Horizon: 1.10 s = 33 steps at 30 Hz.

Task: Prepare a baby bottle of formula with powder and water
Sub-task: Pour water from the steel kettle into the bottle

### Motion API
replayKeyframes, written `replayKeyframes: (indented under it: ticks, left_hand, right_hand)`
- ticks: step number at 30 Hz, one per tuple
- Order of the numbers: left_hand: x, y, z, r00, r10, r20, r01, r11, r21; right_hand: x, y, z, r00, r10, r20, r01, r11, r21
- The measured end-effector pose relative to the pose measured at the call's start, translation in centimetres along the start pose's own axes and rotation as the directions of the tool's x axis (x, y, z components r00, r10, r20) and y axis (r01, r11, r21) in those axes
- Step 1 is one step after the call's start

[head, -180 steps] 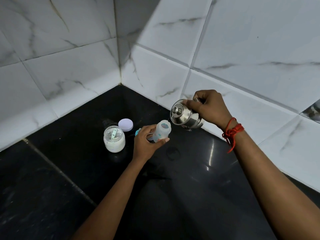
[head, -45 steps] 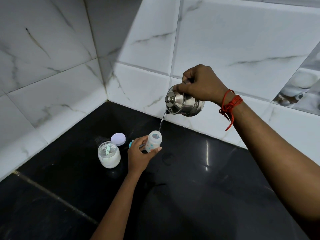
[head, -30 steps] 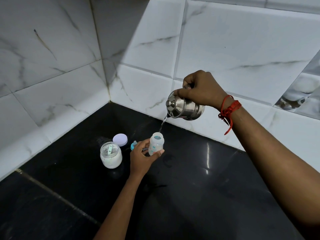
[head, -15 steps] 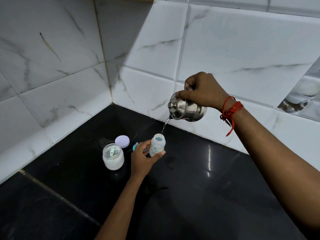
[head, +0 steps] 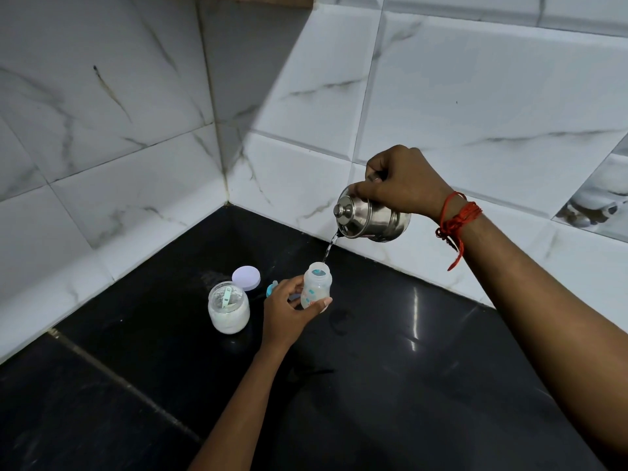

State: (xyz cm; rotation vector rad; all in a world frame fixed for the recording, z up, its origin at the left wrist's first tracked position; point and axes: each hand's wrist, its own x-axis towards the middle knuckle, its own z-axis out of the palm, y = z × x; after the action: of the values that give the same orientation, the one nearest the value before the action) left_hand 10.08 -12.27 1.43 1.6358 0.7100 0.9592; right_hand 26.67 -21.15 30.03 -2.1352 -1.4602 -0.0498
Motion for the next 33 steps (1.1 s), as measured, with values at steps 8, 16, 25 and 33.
replayKeyframes:
  ticks: [8,16,25,33]
  left_hand:
    - [0.2,0.1,0.0,1.0,0.016,0.005,-0.016,1.0,0.017]
    - [0.3,0.0,-0.1,1.0,0.014,0.005,-0.014,1.0,0.025]
    - [-0.1,-0.4,-0.1,1.0,0.005,0.006,-0.005,1.0,0.015]
    - [-0.4,-1.0,-0.1,1.0,0.003,0.004,-0.003,1.0,0.022]
  right_hand:
    - [0.0,-0.2,-0.3,1.0,-0.002,0.005,0.002,1.0,-0.012]
    - [0.2,0.0,-0.2,1.0,-0.008,0.002,0.008,1.0,0.001]
    - [0.2,-0.1,-0.3,1.0,-0.016,-0.003,0.016,1.0,-0.009]
    - [0.0,-0.1,0.0,1.0,-0.024,-0.002,0.024,1.0,0.001]
